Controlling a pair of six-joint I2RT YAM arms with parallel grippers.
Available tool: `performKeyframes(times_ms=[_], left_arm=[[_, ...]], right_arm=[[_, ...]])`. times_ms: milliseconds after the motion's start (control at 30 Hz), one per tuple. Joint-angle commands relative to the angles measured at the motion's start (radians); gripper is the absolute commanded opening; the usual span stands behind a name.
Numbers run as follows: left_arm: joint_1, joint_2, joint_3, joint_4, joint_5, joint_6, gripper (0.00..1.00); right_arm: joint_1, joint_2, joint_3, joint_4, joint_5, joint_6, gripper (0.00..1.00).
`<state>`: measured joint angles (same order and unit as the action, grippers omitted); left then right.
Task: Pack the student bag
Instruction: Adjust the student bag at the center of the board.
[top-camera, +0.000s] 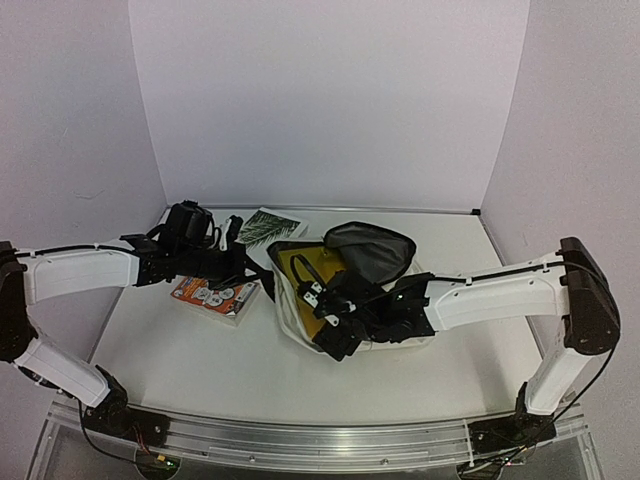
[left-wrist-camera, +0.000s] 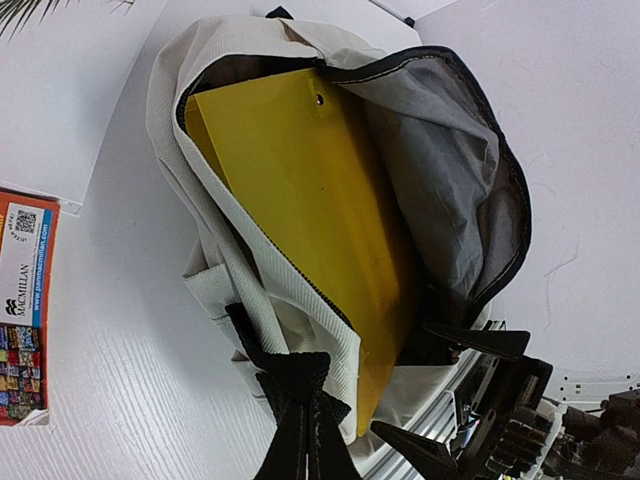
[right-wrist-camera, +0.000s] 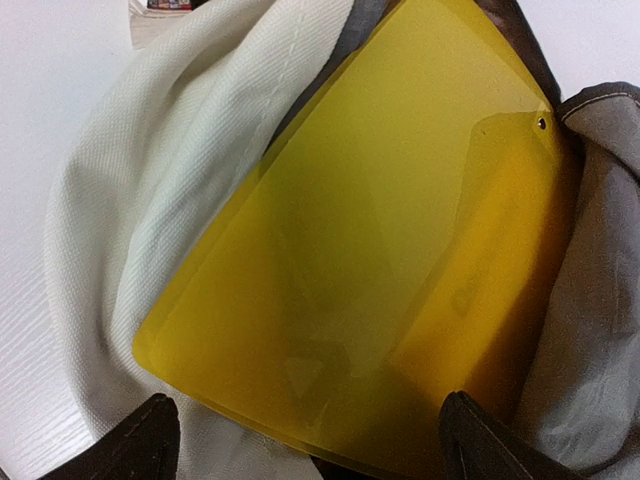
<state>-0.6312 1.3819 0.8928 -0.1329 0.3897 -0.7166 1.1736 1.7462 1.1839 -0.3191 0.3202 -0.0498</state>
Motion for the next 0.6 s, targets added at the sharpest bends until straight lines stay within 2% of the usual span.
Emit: performKeyframes(times_ms=[0, 100, 433, 533, 567], left_arm=[[0.011, -0.056, 0.015, 0.044, -0.007, -0.009, 0.00], [0.012, -0.055, 0.015, 0.045, 0.000, -0.010, 0.00], [0.011, -0.067, -0.036, 0.074, 0.032, -0.037, 0.00], [0.011, -0.069, -0.065, 0.077, 0.037, -0.049, 0.00], [0.011, -0.069, -0.082, 0.081, 0.036, -0.055, 0.00]], right_arm=[[0.022, -0.005, -0.003, -0.023, 0.012, -0.016, 0.89], [0.024, 0.027, 0.017, -0.018, 0.046, -0.012, 0.89], [0.022, 0.098, 0.085, 0.118, 0.307, 0.119, 0.89], [0.010, 0.124, 0.112, 0.145, 0.333, 0.160, 0.82], [0.003, 0.130, 0.122, 0.151, 0.336, 0.171, 0.77]])
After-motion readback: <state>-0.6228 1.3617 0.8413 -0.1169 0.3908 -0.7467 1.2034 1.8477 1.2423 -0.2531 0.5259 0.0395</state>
